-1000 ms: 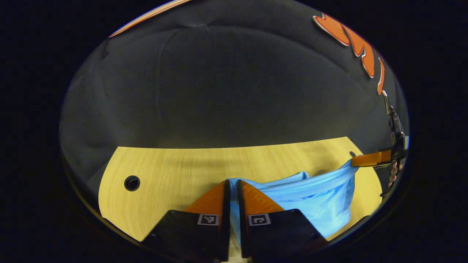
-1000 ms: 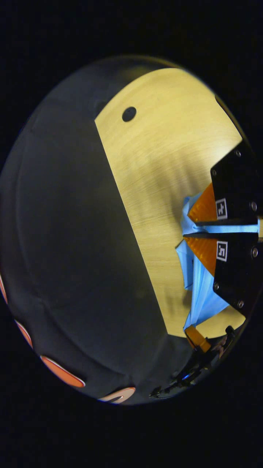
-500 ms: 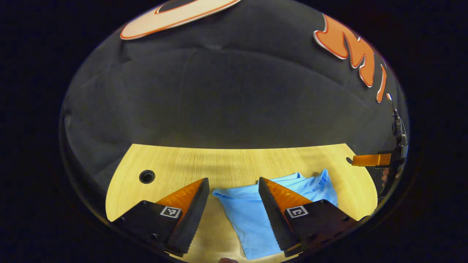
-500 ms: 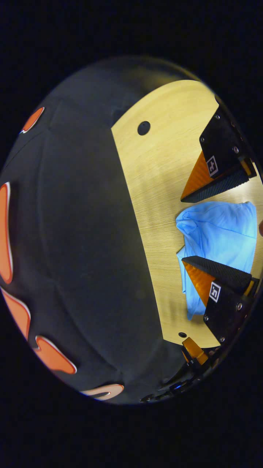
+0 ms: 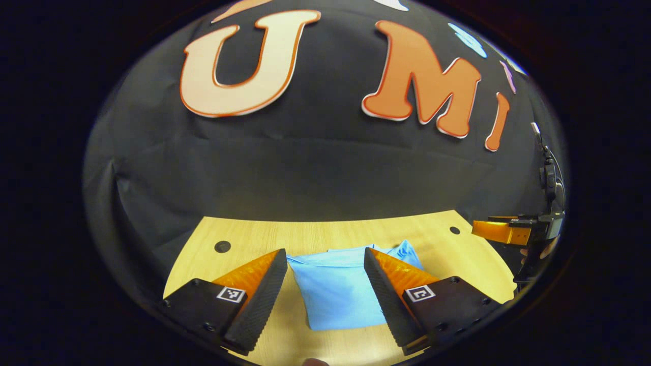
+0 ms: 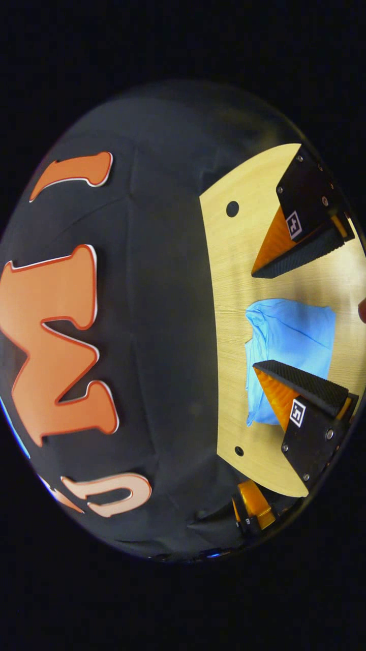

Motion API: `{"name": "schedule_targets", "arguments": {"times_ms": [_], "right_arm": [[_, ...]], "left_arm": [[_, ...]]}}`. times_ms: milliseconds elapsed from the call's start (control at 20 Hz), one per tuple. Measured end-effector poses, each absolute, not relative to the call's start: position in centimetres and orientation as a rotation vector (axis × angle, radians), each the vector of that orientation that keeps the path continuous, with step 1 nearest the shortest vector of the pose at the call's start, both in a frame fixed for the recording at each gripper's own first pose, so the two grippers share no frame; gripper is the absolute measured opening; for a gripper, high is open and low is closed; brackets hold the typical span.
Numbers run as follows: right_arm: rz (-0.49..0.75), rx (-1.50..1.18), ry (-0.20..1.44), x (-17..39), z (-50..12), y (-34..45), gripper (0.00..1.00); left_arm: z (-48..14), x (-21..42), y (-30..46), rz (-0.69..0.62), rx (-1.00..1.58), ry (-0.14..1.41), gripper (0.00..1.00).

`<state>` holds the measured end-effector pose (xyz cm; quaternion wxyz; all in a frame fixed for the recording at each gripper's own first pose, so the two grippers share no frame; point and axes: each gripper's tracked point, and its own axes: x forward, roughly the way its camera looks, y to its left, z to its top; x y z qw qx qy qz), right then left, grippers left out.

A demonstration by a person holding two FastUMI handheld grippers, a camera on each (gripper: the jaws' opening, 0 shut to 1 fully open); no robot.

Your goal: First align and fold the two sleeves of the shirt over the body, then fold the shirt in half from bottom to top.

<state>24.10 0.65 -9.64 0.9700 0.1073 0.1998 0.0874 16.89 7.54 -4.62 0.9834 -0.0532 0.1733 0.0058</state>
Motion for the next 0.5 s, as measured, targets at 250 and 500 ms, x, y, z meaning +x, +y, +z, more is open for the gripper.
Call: {"name": "schedule_targets", "arguments": {"times_ms": [250, 500], "right_arm": [[0.238, 0.218, 0.257, 18.7, -5.7, -0.4, 0.97], [0.253, 0.13, 0.074, 11.3, -2.4, -0.9, 0.98]], "left_arm": [[-0.7, 9.0, 4.8, 0.044, -0.125, 0.181, 0.98], [1.4, 1.7, 3.4, 0.084, -0.125, 0.085, 0.98]]}}
